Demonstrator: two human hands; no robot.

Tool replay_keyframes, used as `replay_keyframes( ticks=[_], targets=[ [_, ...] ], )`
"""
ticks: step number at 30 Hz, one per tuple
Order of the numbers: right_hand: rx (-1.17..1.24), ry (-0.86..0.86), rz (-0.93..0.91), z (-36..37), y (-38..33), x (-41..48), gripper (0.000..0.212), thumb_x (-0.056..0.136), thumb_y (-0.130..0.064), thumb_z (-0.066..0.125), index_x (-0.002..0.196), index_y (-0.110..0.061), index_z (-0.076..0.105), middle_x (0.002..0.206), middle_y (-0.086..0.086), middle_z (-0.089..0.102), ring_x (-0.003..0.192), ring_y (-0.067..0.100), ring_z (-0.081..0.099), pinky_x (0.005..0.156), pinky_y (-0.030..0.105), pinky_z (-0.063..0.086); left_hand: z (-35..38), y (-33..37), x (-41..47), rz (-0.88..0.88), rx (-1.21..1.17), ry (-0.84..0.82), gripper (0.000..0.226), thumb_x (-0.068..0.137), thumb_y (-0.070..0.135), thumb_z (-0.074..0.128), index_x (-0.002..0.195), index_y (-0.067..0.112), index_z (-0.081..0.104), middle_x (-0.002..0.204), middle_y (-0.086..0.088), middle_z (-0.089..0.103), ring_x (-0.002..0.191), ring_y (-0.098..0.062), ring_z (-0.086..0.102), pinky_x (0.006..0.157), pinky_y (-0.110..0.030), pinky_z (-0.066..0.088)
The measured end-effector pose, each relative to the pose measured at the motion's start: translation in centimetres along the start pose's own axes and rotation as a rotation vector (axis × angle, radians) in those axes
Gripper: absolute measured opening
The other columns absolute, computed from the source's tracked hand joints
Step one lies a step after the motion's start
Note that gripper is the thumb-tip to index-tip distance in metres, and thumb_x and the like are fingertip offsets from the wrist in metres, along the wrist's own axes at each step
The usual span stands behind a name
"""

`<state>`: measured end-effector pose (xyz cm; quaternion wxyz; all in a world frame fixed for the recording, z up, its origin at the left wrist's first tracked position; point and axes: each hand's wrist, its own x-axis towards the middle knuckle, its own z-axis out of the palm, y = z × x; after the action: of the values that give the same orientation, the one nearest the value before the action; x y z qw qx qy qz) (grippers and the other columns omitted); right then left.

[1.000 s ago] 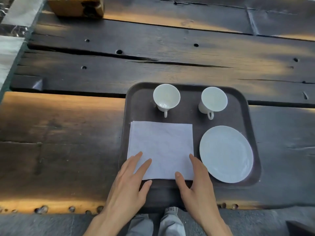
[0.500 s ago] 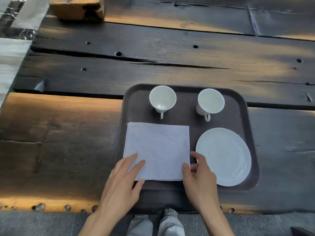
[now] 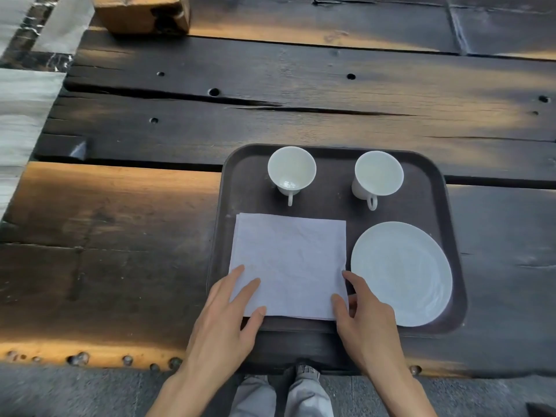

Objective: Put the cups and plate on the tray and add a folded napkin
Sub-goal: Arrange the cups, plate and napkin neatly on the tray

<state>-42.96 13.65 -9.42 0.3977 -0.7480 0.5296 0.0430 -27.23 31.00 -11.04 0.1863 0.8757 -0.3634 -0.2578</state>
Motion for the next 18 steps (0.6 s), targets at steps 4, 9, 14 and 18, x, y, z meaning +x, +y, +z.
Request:
replay_keyframes(
  ticks=[4,9,14,18],
  targets=[
    [0.009,0.003,-0.006,0.2,0.1,0.1,0.048,0.099,-0.031,0.056,0.146,-0.028,0.045,0.113,-0.001,0.071,0.103,0.021,0.065,0.082,0.028,0.042,-1.4,0.4,1.8,-0.211,-0.125,0.124,0.054,0.097,0.033,0.064,0.148,0.024,0.049,0.149,0.004,0.045,0.129,-0.019,0.052,0.103,-0.035,0.047],
    [0.031,0.023,-0.002,0.5,0.4,0.1,0.048,0.098,-0.026,0.057,0.145,-0.027,0.046,0.106,-0.001,0.071,0.096,0.022,0.065,0.082,0.031,0.044,-2.0,2.0,4.3,-0.352,-0.092,0.118,0.052,0.097,0.029,0.064,0.144,0.019,0.045,0.124,-0.006,0.063,0.108,-0.028,0.063,0.084,-0.037,0.048],
    [0.056,0.019,-0.01,0.7,0.4,0.2,0.048,0.098,-0.026,0.057,0.145,-0.028,0.047,0.102,-0.003,0.07,0.092,0.019,0.063,0.08,0.029,0.042,-1.7,2.1,4.4,-0.406,-0.12,0.161,0.032,0.098,0.023,0.061,0.128,0.018,0.052,0.107,-0.004,0.071,0.098,-0.029,0.067,0.076,-0.038,0.051],
    [0.069,0.005,-0.03,0.8,0.3,0.2,0.048,0.098,-0.026,0.058,0.144,-0.029,0.047,0.101,-0.006,0.07,0.091,0.015,0.065,0.081,0.029,0.045,-1.6,1.7,3.9,-0.375,-0.097,0.21,0.034,0.097,0.021,0.064,0.129,0.018,0.053,0.1,-0.001,0.07,0.092,-0.026,0.066,0.069,-0.034,0.042]
  ],
)
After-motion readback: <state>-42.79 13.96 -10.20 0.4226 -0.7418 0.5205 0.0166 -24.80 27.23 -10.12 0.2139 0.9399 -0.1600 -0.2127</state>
